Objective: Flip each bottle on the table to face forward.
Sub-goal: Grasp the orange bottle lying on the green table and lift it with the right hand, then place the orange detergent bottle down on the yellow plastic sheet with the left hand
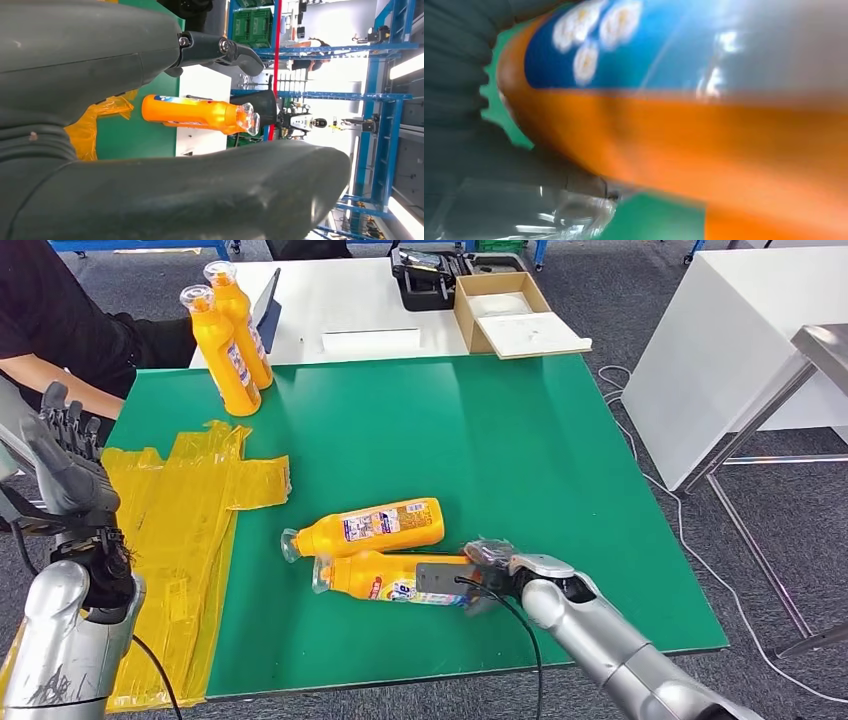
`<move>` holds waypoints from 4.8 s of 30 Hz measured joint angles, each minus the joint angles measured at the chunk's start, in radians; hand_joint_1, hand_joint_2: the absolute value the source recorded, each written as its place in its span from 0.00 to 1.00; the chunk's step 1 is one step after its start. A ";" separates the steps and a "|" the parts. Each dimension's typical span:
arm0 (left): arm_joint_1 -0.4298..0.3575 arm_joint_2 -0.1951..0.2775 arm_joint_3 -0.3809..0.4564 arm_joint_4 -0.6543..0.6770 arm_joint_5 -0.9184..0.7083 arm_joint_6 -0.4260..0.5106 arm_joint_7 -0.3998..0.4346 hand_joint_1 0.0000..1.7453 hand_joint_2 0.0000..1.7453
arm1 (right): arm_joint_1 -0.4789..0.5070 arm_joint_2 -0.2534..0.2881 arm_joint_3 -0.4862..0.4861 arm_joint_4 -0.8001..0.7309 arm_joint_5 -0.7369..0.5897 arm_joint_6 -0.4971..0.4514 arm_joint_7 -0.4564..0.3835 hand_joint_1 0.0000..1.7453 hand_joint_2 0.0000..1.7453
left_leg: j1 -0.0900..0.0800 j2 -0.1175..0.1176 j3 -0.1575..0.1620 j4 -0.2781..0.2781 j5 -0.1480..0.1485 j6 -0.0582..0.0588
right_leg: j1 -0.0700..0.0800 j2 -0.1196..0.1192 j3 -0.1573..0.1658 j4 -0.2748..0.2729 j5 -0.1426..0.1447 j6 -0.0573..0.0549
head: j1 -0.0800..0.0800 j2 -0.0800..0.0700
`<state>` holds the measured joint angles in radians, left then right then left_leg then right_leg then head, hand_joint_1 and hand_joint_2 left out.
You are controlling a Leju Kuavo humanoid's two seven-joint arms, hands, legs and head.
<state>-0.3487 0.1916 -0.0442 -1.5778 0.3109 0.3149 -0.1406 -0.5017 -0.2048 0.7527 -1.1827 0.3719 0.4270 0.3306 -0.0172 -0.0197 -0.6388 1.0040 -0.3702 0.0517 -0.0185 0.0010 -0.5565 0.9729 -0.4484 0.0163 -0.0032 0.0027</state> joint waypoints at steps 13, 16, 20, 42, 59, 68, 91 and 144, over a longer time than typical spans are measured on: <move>0.034 0.027 0.019 -0.015 0.020 -0.023 -0.006 0.00 0.00 | 0.139 -0.102 -0.244 -0.454 -0.307 0.020 -0.035 1.00 1.00 | 0.000 0.000 -0.013 0.000 0.001 0.001 | 0.000 0.000 -0.010 0.000 0.001 0.001 | 0.000 0.000; 0.038 0.027 0.013 -0.025 0.030 -0.032 -0.005 0.00 0.00 | 0.131 -0.134 -0.283 -0.486 -0.339 0.007 -0.044 1.00 1.00 | 0.000 0.000 -0.013 0.000 0.001 0.001 | 0.000 0.000 -0.010 0.000 0.001 0.001 | 0.000 0.000; 0.040 0.027 0.009 -0.029 0.032 -0.034 -0.004 0.00 0.00 | 0.128 -0.149 -0.301 -0.495 -0.348 0.002 -0.049 1.00 1.00 | 0.000 -0.001 -0.014 0.000 0.001 0.001 | 0.000 0.000 -0.010 0.000 0.001 0.001 | 0.000 0.000; 0.088 -0.070 -0.310 -0.121 0.178 -0.067 0.031 0.00 1.00 | -0.015 -0.120 -0.348 -0.415 -0.418 -0.144 -0.046 1.00 1.00 | -0.001 0.000 -0.016 0.001 0.001 0.001 | 0.000 0.000 -0.011 0.000 0.001 0.002 | 0.000 0.000; 0.016 -0.134 -0.394 -0.095 0.198 -0.025 0.014 0.00 1.00 | -0.131 0.017 -0.312 -0.255 -0.460 -0.165 -0.029 1.00 1.00 | 0.000 -0.001 -0.016 0.001 0.001 0.001 | 0.001 0.000 -0.012 0.000 0.001 0.002 | -0.001 0.000; -0.044 -0.193 -0.428 -0.075 0.231 -0.035 0.038 0.00 1.00 | -0.148 0.067 -0.287 -0.176 -0.427 -0.193 -0.022 1.00 1.00 | -0.001 -0.001 -0.017 0.001 0.001 0.001 | 0.000 0.000 -0.012 0.000 0.001 0.002 | 0.000 0.000; -0.101 -0.271 -0.503 -0.074 0.291 -0.073 0.117 0.00 1.00 | -0.091 0.107 -0.388 -0.196 -0.263 -0.207 0.021 1.00 1.00 | -0.001 -0.001 -0.017 0.001 0.001 0.001 | 0.001 0.000 -0.012 0.000 0.001 0.002 | -0.001 0.000; 0.011 -0.260 -0.506 -0.132 0.253 0.007 0.064 0.00 1.00 | 0.014 0.043 -0.380 -0.315 -0.333 -0.309 -0.013 1.00 1.00 | -0.001 -0.001 -0.019 0.001 0.001 0.001 | 0.001 0.000 -0.014 0.000 0.001 0.002 | -0.001 0.000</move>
<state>-0.3377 -0.0687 -0.5502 -1.7102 0.5636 0.3223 -0.0766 -0.4876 -0.1621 0.3726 -1.4981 0.0385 0.1183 0.3180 -0.0181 -0.0210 -0.6576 1.0048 -0.3691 0.0530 -0.0179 0.0007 -0.5702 0.9732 -0.4473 0.0183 -0.0037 0.0027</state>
